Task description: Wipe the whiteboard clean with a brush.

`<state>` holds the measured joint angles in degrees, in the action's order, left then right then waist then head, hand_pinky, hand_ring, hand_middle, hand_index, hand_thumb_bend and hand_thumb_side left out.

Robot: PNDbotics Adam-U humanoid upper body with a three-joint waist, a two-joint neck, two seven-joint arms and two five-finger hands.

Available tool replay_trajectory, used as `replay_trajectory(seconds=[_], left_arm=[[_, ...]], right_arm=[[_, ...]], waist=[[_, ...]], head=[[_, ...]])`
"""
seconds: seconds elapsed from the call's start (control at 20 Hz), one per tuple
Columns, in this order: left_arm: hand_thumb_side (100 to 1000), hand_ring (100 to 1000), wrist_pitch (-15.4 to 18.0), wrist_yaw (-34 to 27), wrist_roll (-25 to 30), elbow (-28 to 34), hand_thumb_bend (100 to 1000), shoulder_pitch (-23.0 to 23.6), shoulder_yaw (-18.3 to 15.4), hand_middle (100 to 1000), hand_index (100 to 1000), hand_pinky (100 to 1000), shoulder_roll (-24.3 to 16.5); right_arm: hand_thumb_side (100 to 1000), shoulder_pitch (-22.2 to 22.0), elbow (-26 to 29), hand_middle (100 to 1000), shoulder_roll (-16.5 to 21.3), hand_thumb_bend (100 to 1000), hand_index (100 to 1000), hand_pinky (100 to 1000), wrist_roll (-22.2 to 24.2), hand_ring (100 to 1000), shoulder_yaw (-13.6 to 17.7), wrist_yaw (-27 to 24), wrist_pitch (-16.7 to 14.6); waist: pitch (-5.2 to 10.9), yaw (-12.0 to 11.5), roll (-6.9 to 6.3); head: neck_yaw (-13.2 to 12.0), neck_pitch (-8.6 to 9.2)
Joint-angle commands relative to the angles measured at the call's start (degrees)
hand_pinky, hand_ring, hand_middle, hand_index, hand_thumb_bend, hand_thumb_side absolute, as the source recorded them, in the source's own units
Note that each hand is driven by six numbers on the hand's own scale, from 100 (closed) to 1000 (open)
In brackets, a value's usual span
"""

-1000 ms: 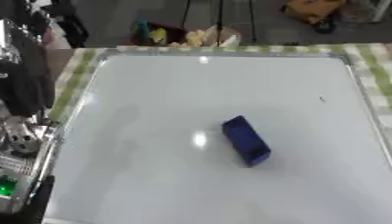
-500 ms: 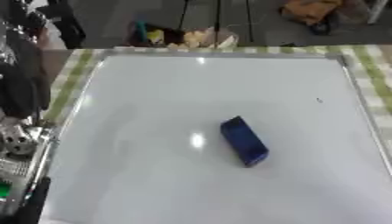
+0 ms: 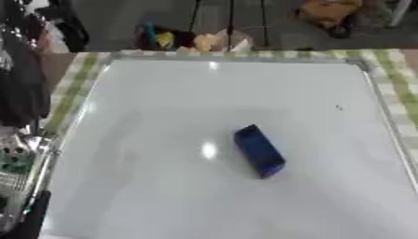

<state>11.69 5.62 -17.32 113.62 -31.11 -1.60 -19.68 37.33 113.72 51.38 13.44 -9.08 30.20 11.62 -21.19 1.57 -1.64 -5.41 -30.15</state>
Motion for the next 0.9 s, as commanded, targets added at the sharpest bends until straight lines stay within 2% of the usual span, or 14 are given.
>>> replay_trajectory(seconds=[0.05,0.35,0.9], left_arm=[[984,827,0.0,-0.2,0.2,1.0,100,-0.4,0.2,746,831,670,-1.5],[980,826,-0.1,-0.3,0.4,1.0,100,-0.6,0.4,745,827,669,-1.5],[975,823,-0.2,-0.5,0.7,1.0,100,-0.8,0.7,738,822,669,-1.3]], right_arm=[[948,1.7,0.9,644,2.2,100,100,641,4.6,621,-0.5,3.3,0.9],[963,4.9,0.9,689,1.2,100,100,663,16.7,677,-3.3,8.8,2.5],[941,9.4,0.9,700,-2.1,100,120,666,27.7,700,-6.7,10.8,5.8]], waist=[[1.56,-0.1,0.19],[1.82,-0.4,0.48],[2.13,-0.9,0.81]], head=[[0.2,-0.02],[0.7,-0.04],[1.2,-0.07]])
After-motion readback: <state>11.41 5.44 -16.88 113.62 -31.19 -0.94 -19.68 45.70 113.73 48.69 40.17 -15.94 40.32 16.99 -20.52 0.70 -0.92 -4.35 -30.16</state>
